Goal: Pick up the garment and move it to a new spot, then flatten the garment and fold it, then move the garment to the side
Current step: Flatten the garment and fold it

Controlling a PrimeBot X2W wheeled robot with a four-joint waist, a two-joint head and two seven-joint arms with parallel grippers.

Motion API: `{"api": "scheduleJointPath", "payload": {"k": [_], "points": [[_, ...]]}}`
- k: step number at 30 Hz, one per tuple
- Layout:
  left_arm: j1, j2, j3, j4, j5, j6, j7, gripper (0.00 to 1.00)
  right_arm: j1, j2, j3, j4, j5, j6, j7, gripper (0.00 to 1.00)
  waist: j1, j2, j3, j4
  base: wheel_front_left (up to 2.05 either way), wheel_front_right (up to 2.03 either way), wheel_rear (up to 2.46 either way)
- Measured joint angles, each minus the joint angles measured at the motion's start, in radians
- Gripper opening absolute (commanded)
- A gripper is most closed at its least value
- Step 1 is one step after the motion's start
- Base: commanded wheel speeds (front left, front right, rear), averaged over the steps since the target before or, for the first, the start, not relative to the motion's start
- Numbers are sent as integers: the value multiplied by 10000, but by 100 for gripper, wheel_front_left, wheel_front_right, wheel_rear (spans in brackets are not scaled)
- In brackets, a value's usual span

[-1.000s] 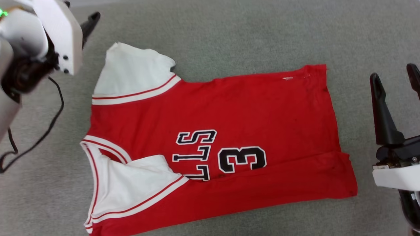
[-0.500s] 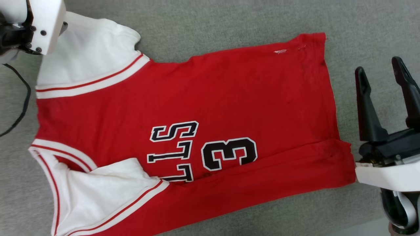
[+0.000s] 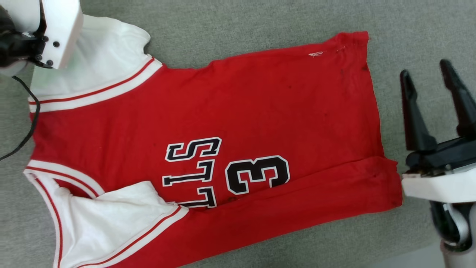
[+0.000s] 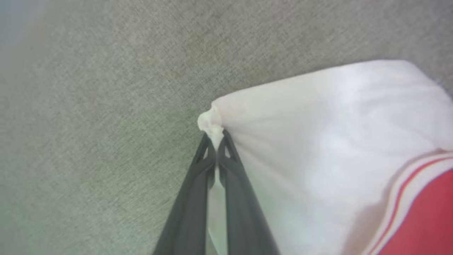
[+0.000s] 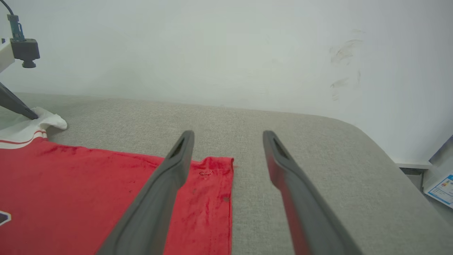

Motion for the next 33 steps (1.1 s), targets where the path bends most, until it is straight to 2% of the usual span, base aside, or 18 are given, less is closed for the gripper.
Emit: {"api": "scheduleJointPath", "payload": {"k": [7,14,18,24,27,33], "points": [[292,-167,111,-234,-174,-111,-761,0,-729,-894,-385,-10,-107,0,451,100,-1,0,-685,331,0,0,0],[544,-282,48,-917,-242,-305,-1294,0,-1966,-2679,-199,-94,-128,0,2008,100,-1,0,-1329,911,0,0,0],[732,-439,6,-1310,-301,-341,-1570,0,-2809,-3824,176,125,347,2,3331,100,-1,0,-1502,1325,0,0,0],[788,-635,-36,-1745,-276,-362,-1881,0,-3816,-5371,1356,1137,1937,2,6153,100,-1,0,-1492,1803,0,0,0],[782,-690,-61,-1912,-238,-378,-1967,0,-4274,-5973,2050,1689,2750,2,7568,100,-1,0,-1366,1974,0,0,0],[638,-882,-84,-2146,-150,-441,-2134,0,-5062,-6533,3292,2429,4454,2,9919,100,-1,-1,-994,2311,0,0,0]]}}
